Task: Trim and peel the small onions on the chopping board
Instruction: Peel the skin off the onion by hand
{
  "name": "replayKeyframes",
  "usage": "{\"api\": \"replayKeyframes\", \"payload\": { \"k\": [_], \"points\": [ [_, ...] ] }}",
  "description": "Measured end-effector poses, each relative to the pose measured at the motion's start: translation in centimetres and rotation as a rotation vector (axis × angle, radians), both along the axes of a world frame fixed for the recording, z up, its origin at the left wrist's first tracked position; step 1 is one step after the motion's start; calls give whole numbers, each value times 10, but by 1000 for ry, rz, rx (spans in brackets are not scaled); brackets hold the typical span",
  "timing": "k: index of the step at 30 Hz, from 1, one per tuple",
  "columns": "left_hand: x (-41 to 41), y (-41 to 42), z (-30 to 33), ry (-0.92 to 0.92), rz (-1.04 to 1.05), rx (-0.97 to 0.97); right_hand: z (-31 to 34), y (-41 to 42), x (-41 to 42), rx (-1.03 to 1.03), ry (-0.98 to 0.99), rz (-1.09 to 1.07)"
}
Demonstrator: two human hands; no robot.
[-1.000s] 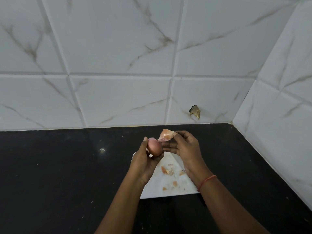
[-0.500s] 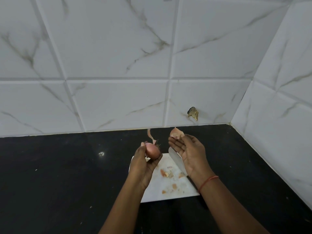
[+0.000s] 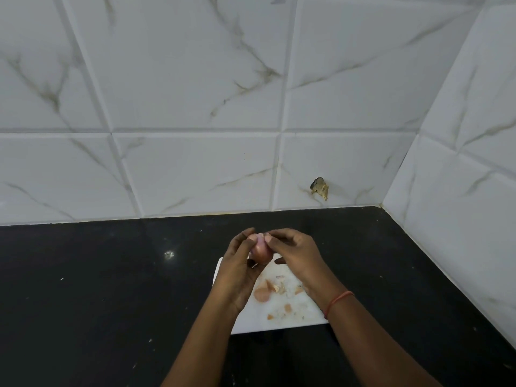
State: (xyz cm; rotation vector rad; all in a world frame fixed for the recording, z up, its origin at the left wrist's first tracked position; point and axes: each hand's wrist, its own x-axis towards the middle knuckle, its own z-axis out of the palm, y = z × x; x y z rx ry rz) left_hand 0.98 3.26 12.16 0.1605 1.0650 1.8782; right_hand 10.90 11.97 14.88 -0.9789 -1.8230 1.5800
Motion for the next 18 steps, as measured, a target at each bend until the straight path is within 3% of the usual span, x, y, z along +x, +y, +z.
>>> {"api": "replayKeyframes", "payload": {
  "k": [6, 10, 15, 18],
  "points": [
    [1, -1, 1, -4, -13, -3, -6, 3, -2, 78, 1, -36],
    [1, 0, 0, -71, 13, -40, -4, 5, -1, -50, 132, -93],
    [2, 0, 3, -102, 42, -51, -9, 9, 4, 144, 18, -173],
    [1, 1, 6, -155, 63, -34, -11, 5, 6, 288, 97, -232]
  ]
}}
